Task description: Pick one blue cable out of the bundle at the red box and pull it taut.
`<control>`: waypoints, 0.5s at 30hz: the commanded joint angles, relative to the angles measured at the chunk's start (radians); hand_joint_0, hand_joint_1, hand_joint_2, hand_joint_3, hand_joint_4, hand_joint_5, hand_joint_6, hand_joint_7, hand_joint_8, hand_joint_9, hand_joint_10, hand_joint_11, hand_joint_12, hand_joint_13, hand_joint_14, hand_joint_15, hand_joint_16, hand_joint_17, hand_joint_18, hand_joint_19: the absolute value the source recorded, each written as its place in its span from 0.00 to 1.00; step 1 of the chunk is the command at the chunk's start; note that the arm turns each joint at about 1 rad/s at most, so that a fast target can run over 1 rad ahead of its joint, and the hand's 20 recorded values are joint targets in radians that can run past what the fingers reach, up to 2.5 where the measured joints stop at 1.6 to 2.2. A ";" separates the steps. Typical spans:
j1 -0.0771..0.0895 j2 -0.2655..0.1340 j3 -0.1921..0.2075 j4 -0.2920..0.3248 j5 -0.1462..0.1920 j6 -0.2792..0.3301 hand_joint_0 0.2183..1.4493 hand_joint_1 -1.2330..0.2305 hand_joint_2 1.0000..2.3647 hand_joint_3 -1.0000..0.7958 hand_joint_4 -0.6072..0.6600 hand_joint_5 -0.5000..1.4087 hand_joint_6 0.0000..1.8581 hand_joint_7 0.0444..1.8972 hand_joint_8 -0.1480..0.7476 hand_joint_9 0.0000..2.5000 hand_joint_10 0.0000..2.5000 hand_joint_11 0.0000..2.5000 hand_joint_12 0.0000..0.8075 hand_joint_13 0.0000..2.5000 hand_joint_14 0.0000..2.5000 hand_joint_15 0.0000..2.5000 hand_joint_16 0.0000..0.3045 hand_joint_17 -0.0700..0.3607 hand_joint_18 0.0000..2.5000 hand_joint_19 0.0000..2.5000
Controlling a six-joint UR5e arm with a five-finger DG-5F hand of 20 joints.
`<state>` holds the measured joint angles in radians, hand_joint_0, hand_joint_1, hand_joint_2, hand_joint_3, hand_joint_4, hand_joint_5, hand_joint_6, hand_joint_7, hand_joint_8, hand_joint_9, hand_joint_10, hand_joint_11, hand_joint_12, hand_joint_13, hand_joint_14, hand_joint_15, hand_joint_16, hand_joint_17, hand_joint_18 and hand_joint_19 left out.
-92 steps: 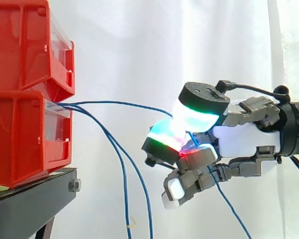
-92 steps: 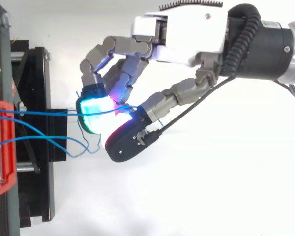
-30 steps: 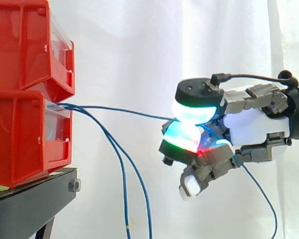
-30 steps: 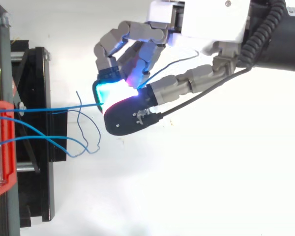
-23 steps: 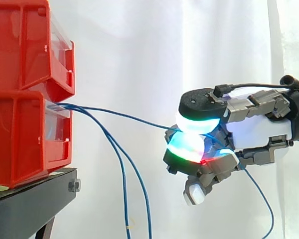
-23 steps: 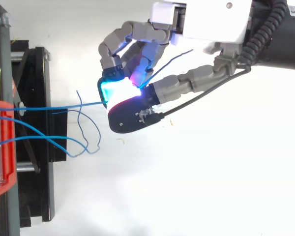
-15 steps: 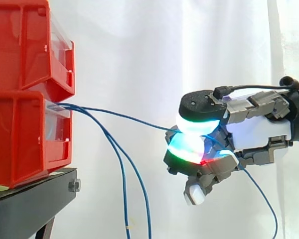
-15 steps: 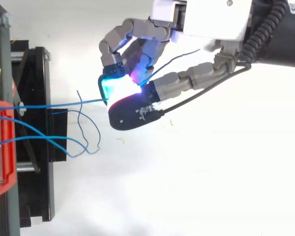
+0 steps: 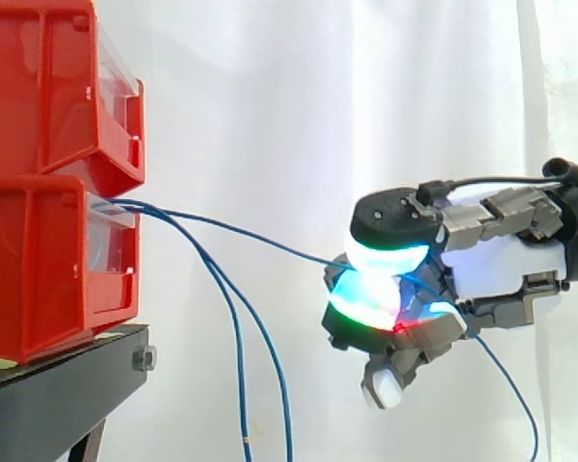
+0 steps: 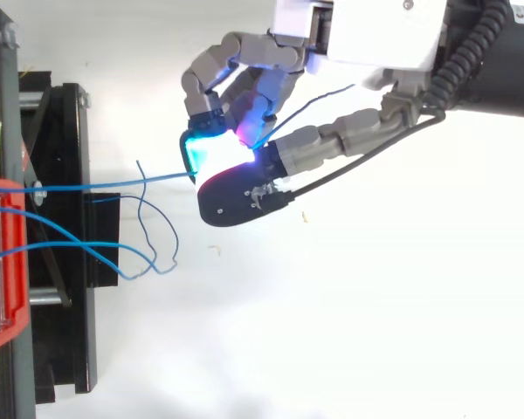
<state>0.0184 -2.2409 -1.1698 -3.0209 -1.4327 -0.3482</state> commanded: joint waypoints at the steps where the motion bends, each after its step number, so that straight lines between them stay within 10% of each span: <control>1: 0.000 0.000 -0.031 0.007 -0.002 0.001 0.38 0.29 0.01 0.49 0.57 0.18 0.49 0.72 0.56 0.44 0.00 0.57 0.47 0.28 0.01 0.22 0.18 0.44 0.22 0.16; 15: 0.009 0.000 -0.056 0.065 0.000 -0.031 0.38 0.29 0.02 0.49 0.58 0.18 0.49 0.72 0.56 0.44 0.00 0.57 0.47 0.28 0.01 0.22 0.18 0.44 0.22 0.16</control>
<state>0.0256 -2.2410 -1.2252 -2.9587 -1.4346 -0.3662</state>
